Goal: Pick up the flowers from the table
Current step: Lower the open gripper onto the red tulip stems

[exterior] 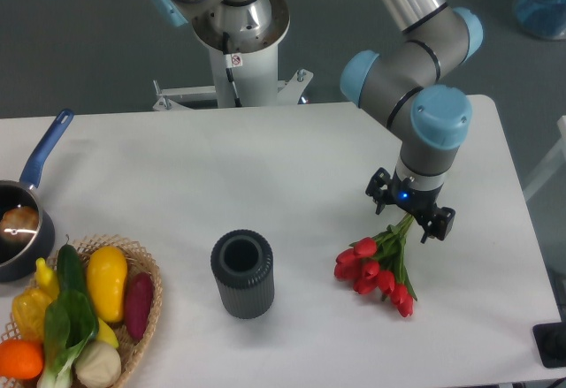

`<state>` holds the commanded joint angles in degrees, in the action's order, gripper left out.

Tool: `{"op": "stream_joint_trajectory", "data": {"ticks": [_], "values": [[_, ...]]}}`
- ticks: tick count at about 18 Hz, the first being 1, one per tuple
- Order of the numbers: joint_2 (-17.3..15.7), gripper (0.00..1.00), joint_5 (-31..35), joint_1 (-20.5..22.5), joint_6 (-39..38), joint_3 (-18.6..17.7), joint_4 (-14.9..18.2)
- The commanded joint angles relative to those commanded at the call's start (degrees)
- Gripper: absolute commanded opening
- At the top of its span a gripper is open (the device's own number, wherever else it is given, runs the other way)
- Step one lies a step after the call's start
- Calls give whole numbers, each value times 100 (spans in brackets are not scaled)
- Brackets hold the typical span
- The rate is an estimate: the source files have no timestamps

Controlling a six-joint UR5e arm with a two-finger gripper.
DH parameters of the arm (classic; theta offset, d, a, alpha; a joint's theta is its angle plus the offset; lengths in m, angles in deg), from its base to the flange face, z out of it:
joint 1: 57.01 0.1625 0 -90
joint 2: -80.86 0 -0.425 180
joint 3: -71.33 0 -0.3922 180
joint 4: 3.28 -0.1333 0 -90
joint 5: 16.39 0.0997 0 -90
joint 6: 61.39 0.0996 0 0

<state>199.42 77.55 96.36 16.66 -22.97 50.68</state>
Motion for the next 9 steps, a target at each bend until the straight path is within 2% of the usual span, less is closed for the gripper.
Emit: {"op": "stream_joint_trajectory", "data": {"ticks": [4,7,9], "values": [[228,100,168,-185,-306,96,18],[457,100,160,-369,-650,316,9],[493,100,133,-387,-738,351,-9]]}}
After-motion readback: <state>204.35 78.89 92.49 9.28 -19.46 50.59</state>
